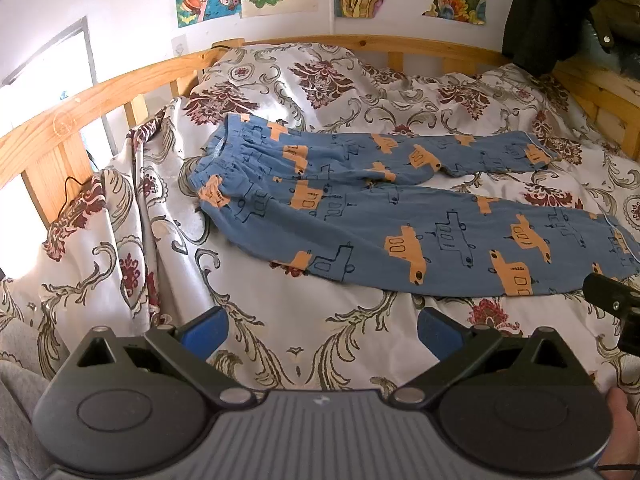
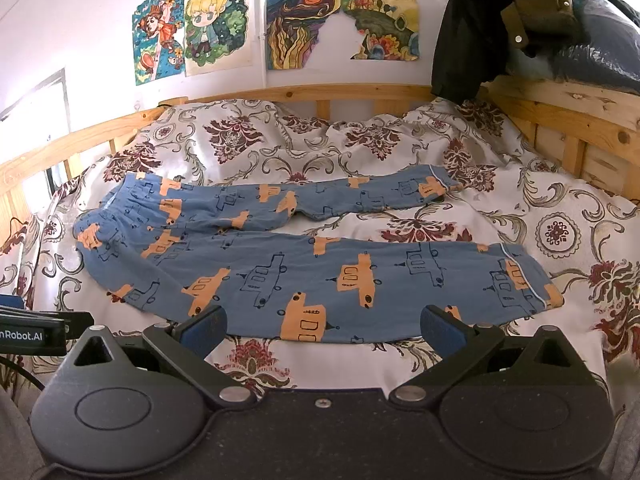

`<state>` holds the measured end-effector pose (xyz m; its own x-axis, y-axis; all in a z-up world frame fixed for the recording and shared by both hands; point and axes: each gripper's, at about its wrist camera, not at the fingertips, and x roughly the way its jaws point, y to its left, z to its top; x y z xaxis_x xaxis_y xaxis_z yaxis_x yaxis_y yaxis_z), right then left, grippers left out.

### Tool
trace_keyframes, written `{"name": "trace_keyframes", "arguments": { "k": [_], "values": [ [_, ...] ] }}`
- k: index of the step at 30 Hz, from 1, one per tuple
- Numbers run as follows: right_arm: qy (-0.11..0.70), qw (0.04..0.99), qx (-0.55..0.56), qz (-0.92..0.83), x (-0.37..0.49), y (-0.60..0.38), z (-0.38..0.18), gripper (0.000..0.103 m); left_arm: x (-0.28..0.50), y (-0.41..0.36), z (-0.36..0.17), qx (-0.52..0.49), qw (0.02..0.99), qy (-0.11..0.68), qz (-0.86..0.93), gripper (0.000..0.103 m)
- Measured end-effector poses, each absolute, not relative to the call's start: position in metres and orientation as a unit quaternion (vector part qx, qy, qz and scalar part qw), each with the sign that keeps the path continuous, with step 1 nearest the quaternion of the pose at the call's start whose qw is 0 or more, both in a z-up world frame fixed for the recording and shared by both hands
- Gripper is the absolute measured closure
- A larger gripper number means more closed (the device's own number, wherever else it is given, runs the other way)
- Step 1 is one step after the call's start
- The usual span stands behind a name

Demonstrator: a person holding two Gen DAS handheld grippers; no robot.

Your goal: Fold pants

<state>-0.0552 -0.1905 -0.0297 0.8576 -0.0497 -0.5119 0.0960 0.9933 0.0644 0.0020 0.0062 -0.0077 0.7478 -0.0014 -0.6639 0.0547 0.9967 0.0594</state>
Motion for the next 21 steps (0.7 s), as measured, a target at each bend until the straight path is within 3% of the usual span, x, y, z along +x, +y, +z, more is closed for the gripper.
{"name": "trace_keyframes", "arguments": {
  "k": [21],
  "values": [
    [0.266, 0.962, 0.046, -0.038, -0.0548, -0.1908, -0.0301, 0.001, 0.0016, 0.0070, -0.0082, 0.036, 0.933, 0.358, -0.014, 0.000]
  ]
}}
